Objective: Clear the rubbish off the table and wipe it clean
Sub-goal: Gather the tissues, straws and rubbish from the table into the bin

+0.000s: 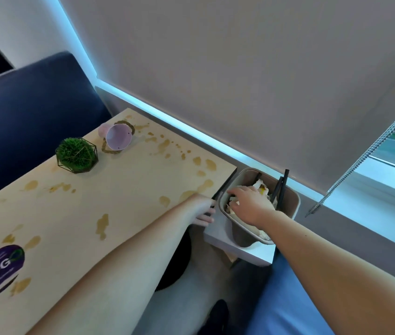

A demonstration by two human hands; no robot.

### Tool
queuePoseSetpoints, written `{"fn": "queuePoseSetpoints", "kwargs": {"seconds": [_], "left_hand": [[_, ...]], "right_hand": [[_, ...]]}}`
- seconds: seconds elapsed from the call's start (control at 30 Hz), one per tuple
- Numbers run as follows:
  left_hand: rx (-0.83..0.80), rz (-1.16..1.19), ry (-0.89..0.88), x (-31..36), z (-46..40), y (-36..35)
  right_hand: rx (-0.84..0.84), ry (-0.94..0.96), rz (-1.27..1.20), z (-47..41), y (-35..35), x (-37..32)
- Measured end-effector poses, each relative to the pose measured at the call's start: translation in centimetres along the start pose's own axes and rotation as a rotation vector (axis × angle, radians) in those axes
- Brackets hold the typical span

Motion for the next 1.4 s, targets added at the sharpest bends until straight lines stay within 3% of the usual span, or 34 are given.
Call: {"fn": "queuePoseSetpoints", "kwargs": {"seconds": [0.23,0.53,0.93,1.17,1.4], "left_hand": [[0.325,-0.282,-0.264,-2.0,7.5,9.5],[0.561,-0.518,-0.174,-13.7,16.0,20.4],[0.798,-0.325,-0.089,-29.7,27.5,30.9],[0.933,-0.093,-0.04,-37.9,31.3,34.1],[1.006,0.126,0.064,-43.0,34.5,36.8]], "right_hand": [[-0.035,0.177,0.103,1.1,-0.1,-11.1],[-0.151,0.32,0.279,3.8,-5.4,-26.4],[-0.241,0.619,0.376,6.4,-15.7,-45.5],[-0.351,0.707,0.326,5.8,-20.0,-52.7],[-0.424,0.89,0.492,4.7,-22.1,-59.6]]}}
Point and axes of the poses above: each hand's wrist, its own z-axis away from the middle knuckle, its own y-axis out of the back of the hand, x = y × z, the point moved 3 cm from there along -z, towards the middle knuckle, and after that the axes turned 11 degrees about -x, right-handed, at the moved point
